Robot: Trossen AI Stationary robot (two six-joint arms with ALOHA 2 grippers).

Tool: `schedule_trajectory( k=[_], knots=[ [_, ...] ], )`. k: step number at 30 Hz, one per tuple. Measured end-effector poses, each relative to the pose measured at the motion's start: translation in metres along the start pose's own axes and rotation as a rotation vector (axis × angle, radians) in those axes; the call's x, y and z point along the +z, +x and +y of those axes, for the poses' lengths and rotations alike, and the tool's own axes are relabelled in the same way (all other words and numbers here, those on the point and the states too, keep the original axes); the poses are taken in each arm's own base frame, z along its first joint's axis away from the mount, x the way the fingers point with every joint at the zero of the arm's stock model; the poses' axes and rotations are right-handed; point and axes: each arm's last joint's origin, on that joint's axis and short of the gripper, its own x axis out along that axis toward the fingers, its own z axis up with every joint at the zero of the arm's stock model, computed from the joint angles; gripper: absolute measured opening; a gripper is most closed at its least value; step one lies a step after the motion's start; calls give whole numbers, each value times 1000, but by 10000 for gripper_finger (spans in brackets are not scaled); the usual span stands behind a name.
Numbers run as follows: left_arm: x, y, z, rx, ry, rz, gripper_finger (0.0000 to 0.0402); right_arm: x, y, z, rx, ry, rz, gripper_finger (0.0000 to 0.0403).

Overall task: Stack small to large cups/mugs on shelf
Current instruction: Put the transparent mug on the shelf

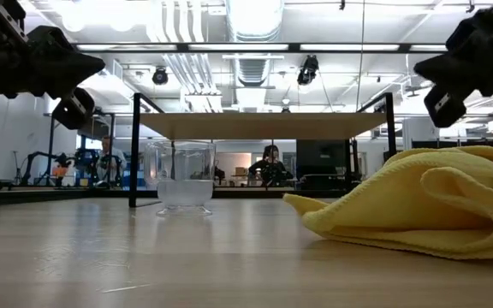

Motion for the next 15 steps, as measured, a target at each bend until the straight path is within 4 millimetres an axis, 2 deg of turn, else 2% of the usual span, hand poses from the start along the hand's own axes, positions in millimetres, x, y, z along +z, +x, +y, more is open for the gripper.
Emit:
schedule_trajectory(
  k=[6, 11, 15],
  knots=[
    [0, 0, 0, 0, 0, 0, 0, 16, -2, 7, 66, 50, -164, 9],
    [0, 0, 0, 0, 0, 0, 0, 23, -3, 6, -25, -6, -279, 9],
    [0, 0, 0, 0, 0, -1, 0, 23, -3, 5, -53, 40, -286, 9]
  ],
)
